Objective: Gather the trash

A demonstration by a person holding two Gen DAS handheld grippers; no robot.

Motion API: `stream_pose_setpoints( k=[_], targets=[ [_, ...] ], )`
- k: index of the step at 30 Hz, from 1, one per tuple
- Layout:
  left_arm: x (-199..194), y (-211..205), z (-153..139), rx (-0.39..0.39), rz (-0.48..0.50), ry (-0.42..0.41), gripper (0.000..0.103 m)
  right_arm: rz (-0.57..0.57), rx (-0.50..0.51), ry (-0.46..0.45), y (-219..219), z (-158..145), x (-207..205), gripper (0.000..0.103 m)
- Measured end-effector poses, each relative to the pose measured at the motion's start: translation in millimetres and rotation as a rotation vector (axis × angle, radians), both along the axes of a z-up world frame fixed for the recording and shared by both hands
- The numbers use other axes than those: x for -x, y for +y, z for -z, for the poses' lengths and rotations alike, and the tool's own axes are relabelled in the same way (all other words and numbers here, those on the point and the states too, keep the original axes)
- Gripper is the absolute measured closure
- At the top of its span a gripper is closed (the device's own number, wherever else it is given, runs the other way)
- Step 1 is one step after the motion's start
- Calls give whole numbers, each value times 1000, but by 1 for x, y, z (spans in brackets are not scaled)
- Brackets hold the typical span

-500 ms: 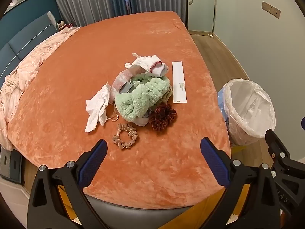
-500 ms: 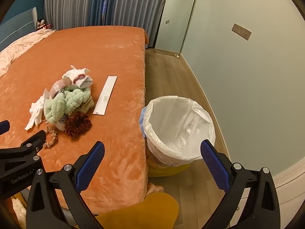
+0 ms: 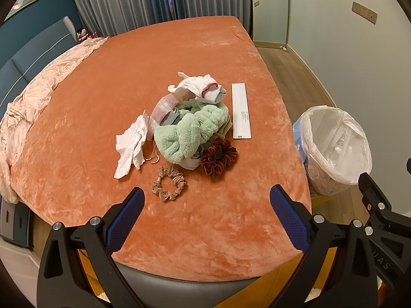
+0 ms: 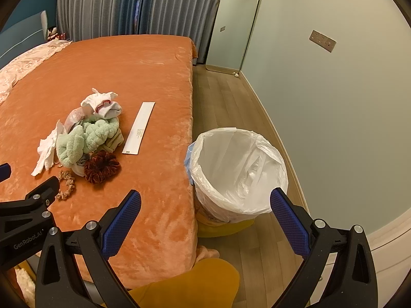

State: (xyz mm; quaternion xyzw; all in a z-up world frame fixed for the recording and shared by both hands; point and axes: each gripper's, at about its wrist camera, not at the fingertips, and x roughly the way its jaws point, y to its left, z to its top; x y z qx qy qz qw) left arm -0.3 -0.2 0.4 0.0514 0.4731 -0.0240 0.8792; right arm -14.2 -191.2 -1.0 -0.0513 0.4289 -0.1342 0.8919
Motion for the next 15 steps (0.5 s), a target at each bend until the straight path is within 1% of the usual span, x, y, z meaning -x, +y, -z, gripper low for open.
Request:
stream_pose_setpoints(
  k=[15],
  targets=[
    [0, 0, 0, 0, 1, -2, 10, 7, 4, -4, -1, 0, 0, 7]
  ],
)
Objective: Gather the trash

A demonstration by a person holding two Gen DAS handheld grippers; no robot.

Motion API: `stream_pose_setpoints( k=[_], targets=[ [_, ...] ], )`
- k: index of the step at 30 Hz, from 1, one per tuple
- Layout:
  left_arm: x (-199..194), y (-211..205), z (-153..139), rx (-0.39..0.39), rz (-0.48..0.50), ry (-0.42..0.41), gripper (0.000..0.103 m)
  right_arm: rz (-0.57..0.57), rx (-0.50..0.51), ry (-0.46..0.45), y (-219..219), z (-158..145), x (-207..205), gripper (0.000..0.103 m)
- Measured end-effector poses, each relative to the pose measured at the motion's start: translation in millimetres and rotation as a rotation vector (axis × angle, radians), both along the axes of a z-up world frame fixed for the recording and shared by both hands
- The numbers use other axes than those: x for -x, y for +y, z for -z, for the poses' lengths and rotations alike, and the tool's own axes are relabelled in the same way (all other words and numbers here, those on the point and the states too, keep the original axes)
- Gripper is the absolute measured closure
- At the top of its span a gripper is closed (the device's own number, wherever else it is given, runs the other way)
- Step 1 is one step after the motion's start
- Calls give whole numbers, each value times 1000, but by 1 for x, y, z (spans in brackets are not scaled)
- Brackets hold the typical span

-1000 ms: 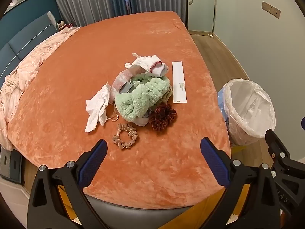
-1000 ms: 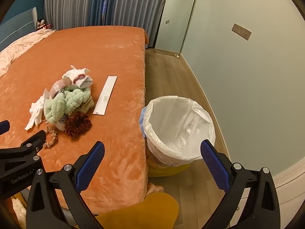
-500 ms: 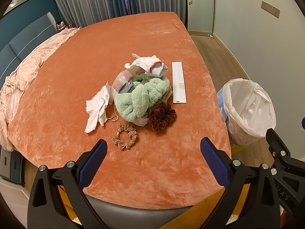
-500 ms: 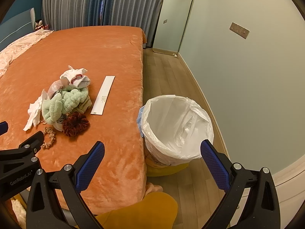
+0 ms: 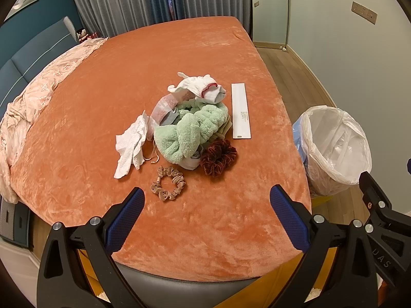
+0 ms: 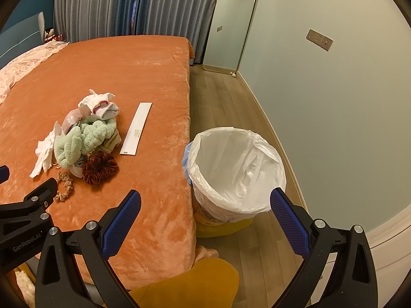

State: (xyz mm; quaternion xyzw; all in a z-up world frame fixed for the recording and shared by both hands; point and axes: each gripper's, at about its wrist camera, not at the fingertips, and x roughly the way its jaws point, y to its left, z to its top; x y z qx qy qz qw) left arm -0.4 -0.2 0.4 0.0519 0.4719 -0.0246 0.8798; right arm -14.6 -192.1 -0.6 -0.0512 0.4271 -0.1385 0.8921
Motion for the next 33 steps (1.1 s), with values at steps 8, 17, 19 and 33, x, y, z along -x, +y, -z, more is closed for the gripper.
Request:
stream_pose_setpoints(
  k=[8, 17, 19, 33],
  targets=[
    [0, 0, 0, -2, 0, -5, 10, -2, 4, 0, 0, 0, 1, 7],
    [-1, 1, 0, -5, -3, -10, 10, 11, -1, 1, -1, 0, 1, 7],
    [-1, 1, 0, -5, -1, -10, 10, 12, 0, 0, 0, 0, 0, 7],
    [-4, 0, 0, -8, 1, -14, 10, 37, -4, -10, -2, -3, -1, 7]
  ],
)
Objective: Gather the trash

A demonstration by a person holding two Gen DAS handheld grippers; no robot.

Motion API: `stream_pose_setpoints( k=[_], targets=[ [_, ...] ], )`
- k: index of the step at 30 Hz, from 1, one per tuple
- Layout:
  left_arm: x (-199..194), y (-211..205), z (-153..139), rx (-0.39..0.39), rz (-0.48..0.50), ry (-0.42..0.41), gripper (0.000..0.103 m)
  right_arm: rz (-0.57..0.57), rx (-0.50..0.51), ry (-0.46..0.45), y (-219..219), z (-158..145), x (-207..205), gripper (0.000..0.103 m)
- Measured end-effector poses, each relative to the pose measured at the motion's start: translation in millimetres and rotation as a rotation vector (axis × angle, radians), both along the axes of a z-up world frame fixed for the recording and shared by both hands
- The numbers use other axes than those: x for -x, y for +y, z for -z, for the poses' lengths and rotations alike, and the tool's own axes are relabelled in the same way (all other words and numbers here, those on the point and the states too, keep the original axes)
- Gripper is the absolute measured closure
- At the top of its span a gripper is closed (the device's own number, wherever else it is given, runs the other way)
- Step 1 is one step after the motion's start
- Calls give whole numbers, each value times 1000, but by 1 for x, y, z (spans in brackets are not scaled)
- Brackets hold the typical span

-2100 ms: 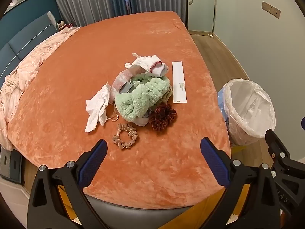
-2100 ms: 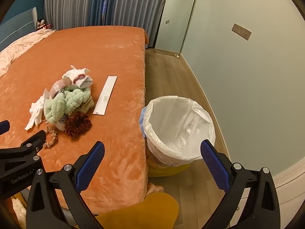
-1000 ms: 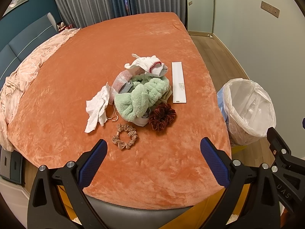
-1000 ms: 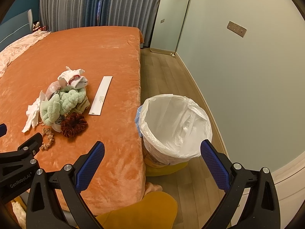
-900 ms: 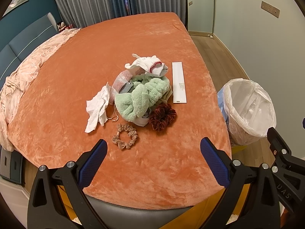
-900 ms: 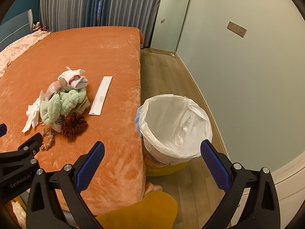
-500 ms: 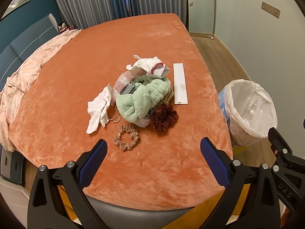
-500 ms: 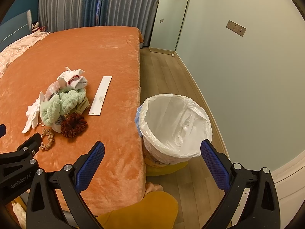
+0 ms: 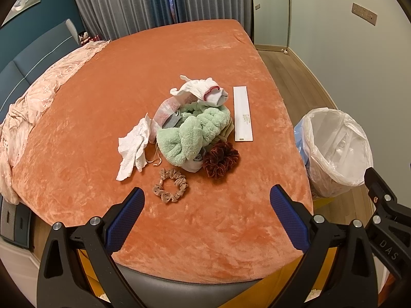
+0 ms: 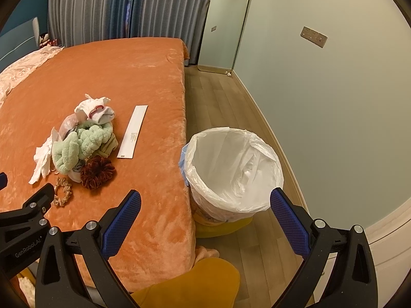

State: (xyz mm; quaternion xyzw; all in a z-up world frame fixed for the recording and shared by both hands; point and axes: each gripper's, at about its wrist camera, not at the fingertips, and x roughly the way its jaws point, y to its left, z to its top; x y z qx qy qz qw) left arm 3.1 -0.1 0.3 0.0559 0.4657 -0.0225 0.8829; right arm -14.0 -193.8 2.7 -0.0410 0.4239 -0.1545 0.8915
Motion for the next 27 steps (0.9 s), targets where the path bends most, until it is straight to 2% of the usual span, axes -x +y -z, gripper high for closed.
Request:
stream_pose_setpoints(
  k=[19, 27],
  targets=[
    [1, 2, -4, 1, -3, -6, 10, 22, -13, -16, -3, -5, 0, 7],
    [-4, 2, -9, 4, 3, -18, 10, 28, 13, -36, 1, -9, -1, 7]
  ],
)
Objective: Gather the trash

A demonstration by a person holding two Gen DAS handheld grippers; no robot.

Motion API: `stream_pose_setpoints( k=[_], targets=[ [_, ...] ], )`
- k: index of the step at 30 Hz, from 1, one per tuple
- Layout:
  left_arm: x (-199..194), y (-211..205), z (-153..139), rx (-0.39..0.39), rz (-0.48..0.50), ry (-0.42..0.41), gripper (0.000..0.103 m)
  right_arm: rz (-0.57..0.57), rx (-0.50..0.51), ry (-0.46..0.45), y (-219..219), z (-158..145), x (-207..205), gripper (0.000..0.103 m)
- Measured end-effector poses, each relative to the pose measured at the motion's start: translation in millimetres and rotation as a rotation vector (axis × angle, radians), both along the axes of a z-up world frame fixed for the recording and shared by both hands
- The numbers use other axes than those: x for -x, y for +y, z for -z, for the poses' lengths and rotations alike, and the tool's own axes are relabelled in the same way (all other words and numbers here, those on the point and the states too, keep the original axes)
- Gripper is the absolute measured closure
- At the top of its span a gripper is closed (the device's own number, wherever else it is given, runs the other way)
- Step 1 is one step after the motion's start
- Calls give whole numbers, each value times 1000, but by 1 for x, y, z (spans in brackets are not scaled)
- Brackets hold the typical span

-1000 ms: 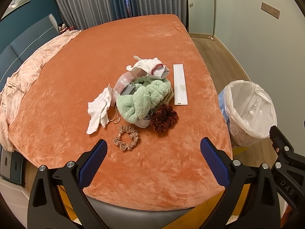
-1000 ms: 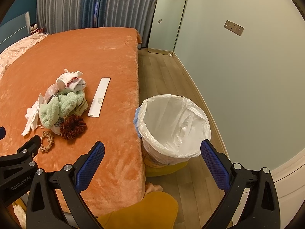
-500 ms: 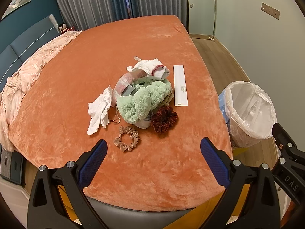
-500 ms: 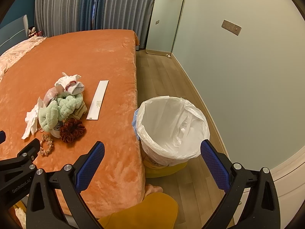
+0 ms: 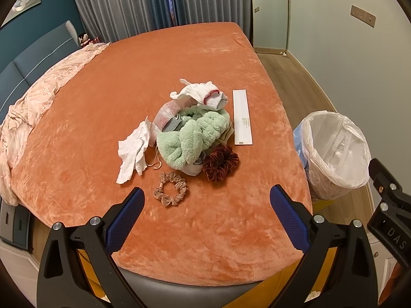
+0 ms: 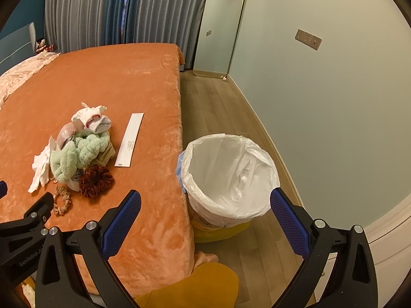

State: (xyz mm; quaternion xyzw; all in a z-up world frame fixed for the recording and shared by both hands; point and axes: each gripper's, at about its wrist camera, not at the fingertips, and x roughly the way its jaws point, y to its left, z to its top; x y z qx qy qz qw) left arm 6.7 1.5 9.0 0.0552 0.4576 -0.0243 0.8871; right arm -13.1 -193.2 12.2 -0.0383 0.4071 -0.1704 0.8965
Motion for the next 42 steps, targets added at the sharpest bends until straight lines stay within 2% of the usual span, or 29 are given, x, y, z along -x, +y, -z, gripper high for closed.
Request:
stream_pose_setpoints(
  k=[8, 16, 24, 29, 34, 42],
  targets=[
    [-2, 8, 0, 21, 2, -10, 9, 13, 10, -45, 2, -12, -1, 7],
    [-5, 18, 0, 29, 9, -26, 9, 6, -21, -57, 13, -13, -9, 7],
    [-25, 52, 9, 78, -26, -15, 9, -9, -46, -81, 30, -7, -23, 7],
    [-47, 95, 31, 118, -86, 37, 9, -24, -90, -83, 42, 7, -37, 7],
    [-60, 132, 57, 115, -129, 42, 9, -45, -115, -83, 59, 26, -53, 7],
    [-74, 152, 114, 142, -102, 119, 9, -78, -210, -25, 86, 74, -84, 7]
  ],
)
